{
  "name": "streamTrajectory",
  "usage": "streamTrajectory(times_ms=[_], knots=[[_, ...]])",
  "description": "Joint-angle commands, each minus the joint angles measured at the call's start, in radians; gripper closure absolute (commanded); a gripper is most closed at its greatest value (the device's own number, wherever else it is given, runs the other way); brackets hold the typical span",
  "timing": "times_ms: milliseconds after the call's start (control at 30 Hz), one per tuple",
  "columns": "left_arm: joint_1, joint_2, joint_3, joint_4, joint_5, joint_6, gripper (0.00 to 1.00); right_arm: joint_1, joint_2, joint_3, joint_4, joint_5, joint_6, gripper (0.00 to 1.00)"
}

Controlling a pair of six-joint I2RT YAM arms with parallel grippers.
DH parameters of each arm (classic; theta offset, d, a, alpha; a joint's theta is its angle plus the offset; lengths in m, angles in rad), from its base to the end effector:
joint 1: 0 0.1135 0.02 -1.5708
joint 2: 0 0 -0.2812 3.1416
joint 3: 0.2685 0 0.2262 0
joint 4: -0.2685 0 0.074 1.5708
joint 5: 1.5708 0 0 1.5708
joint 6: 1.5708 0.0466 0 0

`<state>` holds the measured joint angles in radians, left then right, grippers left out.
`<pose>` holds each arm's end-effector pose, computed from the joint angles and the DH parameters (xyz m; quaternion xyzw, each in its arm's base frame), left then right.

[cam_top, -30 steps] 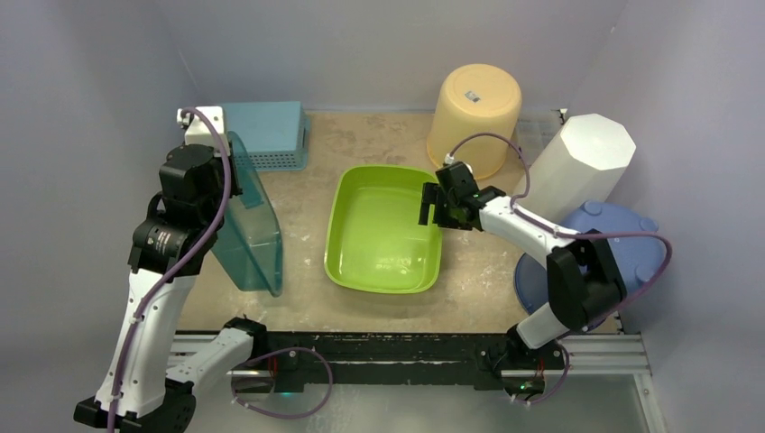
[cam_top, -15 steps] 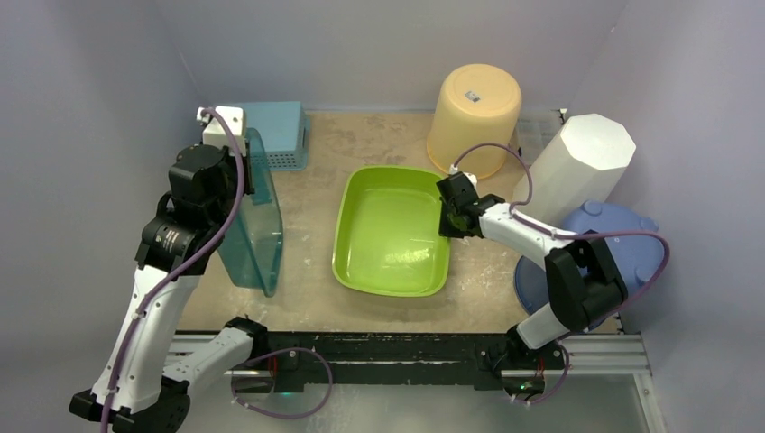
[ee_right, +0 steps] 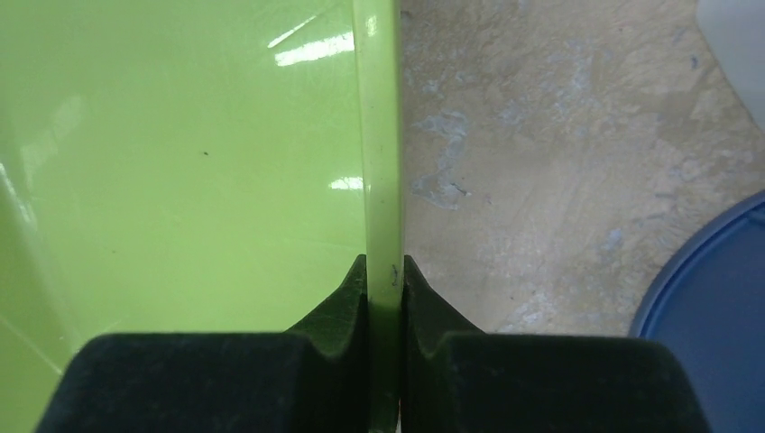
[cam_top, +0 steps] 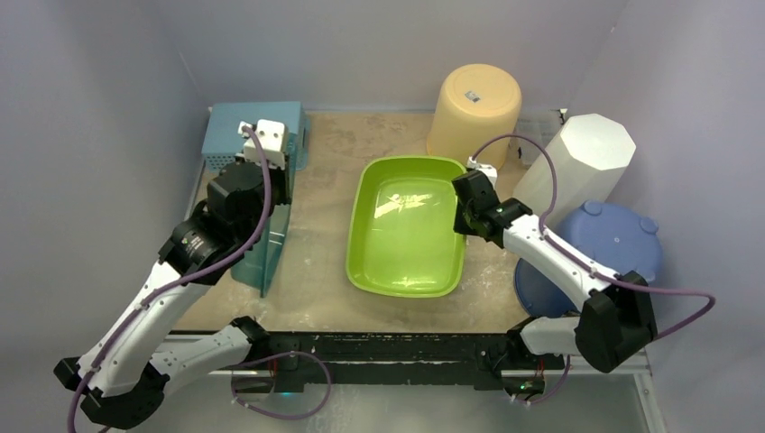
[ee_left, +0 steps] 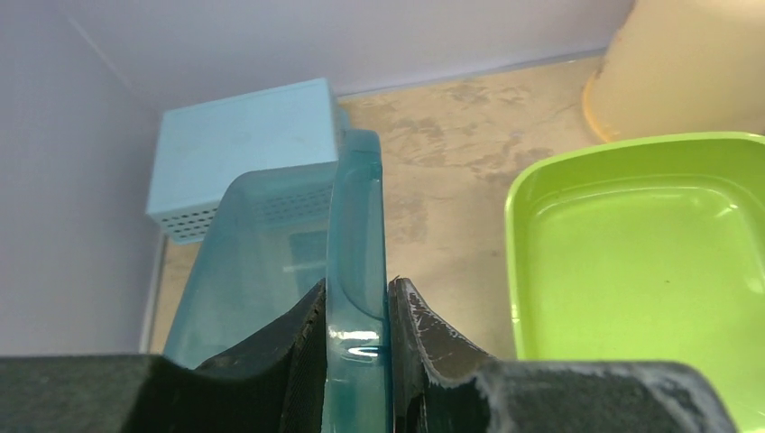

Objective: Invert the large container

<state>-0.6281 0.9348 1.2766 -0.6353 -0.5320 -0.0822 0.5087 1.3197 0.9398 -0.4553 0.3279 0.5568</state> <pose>0.1333 -0.0676 0.4363 0.0579 0.7882 -0.0021 0.6126 0.2293 0.1107 0.2732 0.0808 0.9189 0.0490 0.3829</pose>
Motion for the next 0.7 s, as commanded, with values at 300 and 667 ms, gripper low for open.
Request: streamTrajectory(times_ms=[300, 667], knots=[[-0.292, 0.075, -0.291, 0.058, -0.146, -0.384, 1.00, 0.002, -0.144, 0.112, -0.116, 0.129, 0.004, 1.00], [-0.307, 0.064, -0.437, 0.180, -0.099, -0.465, 1.00, 0.001, -0.207, 0.110, -0.129, 0.142, 0.035, 1.00]])
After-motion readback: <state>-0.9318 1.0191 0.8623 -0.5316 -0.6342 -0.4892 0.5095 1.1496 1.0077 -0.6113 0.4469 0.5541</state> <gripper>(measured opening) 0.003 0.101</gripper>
